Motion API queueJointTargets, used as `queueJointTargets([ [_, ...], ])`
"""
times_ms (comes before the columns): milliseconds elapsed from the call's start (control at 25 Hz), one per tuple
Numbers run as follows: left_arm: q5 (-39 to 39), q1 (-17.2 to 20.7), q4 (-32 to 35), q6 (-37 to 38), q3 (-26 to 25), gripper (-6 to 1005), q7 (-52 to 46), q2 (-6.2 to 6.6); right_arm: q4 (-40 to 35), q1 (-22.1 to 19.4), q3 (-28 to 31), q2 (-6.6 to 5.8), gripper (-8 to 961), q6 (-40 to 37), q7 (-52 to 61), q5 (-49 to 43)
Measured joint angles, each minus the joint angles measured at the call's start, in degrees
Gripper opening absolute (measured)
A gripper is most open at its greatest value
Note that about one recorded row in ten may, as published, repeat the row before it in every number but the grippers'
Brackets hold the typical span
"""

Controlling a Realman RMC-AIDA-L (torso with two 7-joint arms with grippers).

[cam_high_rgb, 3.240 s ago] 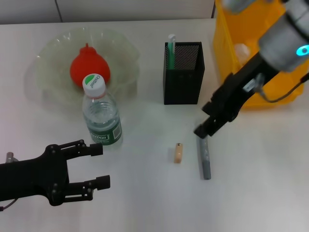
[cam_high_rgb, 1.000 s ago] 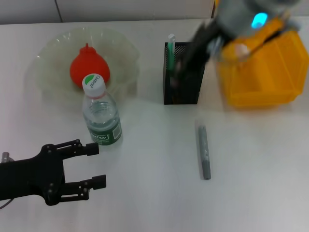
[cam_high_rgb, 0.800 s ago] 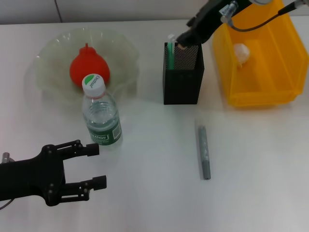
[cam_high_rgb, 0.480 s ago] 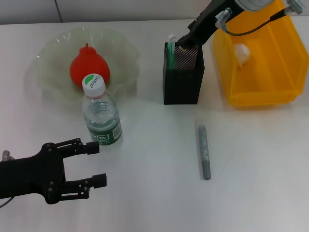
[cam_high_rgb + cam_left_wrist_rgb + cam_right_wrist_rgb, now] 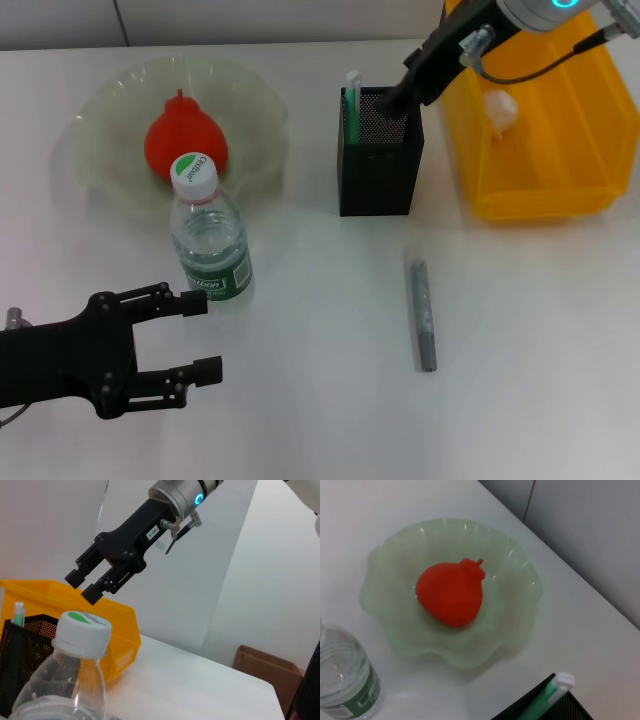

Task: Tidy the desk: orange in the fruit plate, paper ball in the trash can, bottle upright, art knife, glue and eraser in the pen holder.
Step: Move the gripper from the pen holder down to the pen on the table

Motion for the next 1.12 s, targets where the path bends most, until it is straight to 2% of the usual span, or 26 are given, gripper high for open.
queueJointTargets([
  [200,0.07,0.05,0.0,-0.01,0.0,800,0.13,0.0,-4.13,-1.97,-0.19,0.16,603,-6.71,1.12,1.83],
  [440,0.03,0.18,0.0,-0.23,0.0,800,0.2,0.0,-4.23,-4.73,-3.36,0.28,607,-13.44,5.45,2.18],
  [560,-0.01,-0.15,0.05,-0.31,-0.11,800,0.18,-0.04,-1.84,-6.19,-6.7,0.33,604,-11.69,7.03,1.97],
  [760,-0.02,-0.98,0.11,-0.38,-0.15,800,0.14,-0.22,5.39,-6.7,-12.5,0.36,599,-4.51,8.73,1.79],
  [1120,-0.03,-1.42,0.0,-0.62,-0.18,800,0.31,-0.28,14.93,-5.76,-17.32,0.35,588,4.66,9.72,2.32],
])
